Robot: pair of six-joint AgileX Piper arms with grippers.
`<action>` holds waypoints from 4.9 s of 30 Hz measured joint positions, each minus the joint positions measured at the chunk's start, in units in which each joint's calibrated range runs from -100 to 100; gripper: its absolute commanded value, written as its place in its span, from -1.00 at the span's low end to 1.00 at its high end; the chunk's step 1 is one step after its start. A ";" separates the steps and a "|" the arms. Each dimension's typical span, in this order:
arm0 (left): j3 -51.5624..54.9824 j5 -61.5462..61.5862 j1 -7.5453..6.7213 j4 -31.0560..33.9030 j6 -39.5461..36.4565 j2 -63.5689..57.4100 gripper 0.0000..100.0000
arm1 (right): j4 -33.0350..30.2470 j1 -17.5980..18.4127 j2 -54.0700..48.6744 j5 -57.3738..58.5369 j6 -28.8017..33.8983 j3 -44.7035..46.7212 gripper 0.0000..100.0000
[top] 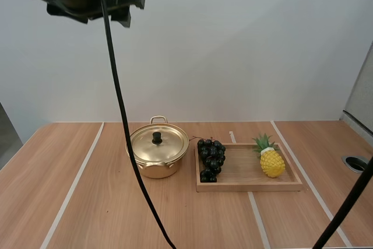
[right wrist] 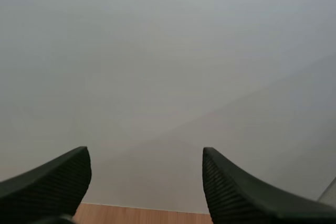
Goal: Open the pot, put the grape inside, and close it
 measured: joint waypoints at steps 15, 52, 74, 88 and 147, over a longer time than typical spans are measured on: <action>20.01 0.00 0.00 -6.01 2.40 1.76 1.00 | 0.26 0.00 0.00 0.00 0.00 0.00 1.00; 28.87 -30.31 -5.69 -8.30 16.89 24.03 1.00 | 3.69 0.00 0.00 0.00 -1.14 0.00 1.00; 28.87 -31.89 -5.78 -7.59 15.98 27.91 1.00 | 3.92 0.00 3.80 0.00 -1.14 21.28 1.00; 28.87 -35.29 -5.78 -7.59 15.98 32.18 1.00 | 5.25 0.00 3.80 0.00 -2.63 28.71 1.00; 10.72 -45.13 -5.38 4.79 2.37 1.96 -1.00 | 6.33 0.00 3.80 0.00 -5.63 28.88 1.00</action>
